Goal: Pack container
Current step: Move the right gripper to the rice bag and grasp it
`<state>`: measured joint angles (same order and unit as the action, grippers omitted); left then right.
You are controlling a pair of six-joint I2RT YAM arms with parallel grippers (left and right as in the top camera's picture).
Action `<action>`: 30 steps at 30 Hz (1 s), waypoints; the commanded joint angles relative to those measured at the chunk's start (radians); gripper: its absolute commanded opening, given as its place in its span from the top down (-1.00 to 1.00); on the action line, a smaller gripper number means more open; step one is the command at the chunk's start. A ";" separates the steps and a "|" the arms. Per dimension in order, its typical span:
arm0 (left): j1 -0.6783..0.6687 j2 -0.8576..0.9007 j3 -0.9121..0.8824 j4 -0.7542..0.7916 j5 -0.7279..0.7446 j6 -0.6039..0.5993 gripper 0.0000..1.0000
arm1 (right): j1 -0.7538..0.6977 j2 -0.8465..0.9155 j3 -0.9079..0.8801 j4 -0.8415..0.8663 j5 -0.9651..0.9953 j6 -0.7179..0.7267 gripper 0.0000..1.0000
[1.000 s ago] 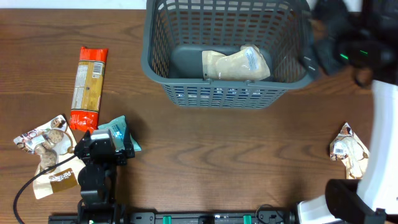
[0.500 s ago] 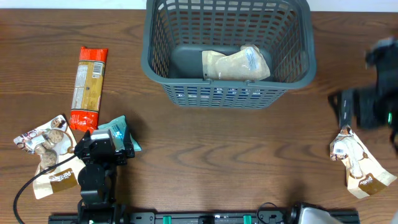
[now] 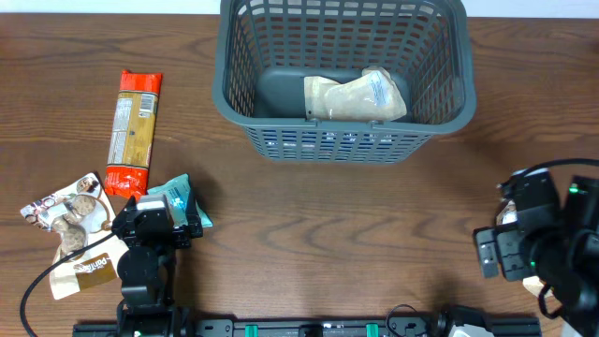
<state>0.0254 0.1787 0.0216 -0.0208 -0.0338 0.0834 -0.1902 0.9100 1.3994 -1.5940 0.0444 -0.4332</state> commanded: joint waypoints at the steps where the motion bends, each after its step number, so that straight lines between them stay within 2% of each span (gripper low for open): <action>1: 0.002 0.002 -0.017 -0.023 -0.023 0.009 -0.97 | 0.008 0.005 -0.086 0.013 0.034 -0.130 -0.98; 7: 0.002 0.002 -0.017 -0.024 -0.023 0.009 -0.97 | -0.021 0.051 -0.189 0.087 0.029 -0.287 -0.99; 14: 0.002 0.002 -0.017 -0.023 -0.023 0.009 -0.97 | -0.211 0.179 -0.224 0.277 -0.089 -0.355 -0.98; 20: 0.002 0.002 -0.017 -0.023 -0.023 0.009 -0.97 | -0.373 0.292 -0.224 0.339 -0.251 -0.437 -0.93; 25: 0.002 0.002 -0.017 -0.023 -0.023 0.009 -0.97 | -0.442 0.391 -0.224 0.372 -0.256 -0.505 -0.87; 30: 0.002 0.002 -0.017 -0.023 -0.023 0.010 -0.97 | -0.509 0.488 -0.224 0.423 -0.272 -0.524 -0.90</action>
<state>0.0254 0.1787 0.0216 -0.0208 -0.0338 0.0834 -0.6575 1.3499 1.1820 -1.1870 -0.1864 -0.9077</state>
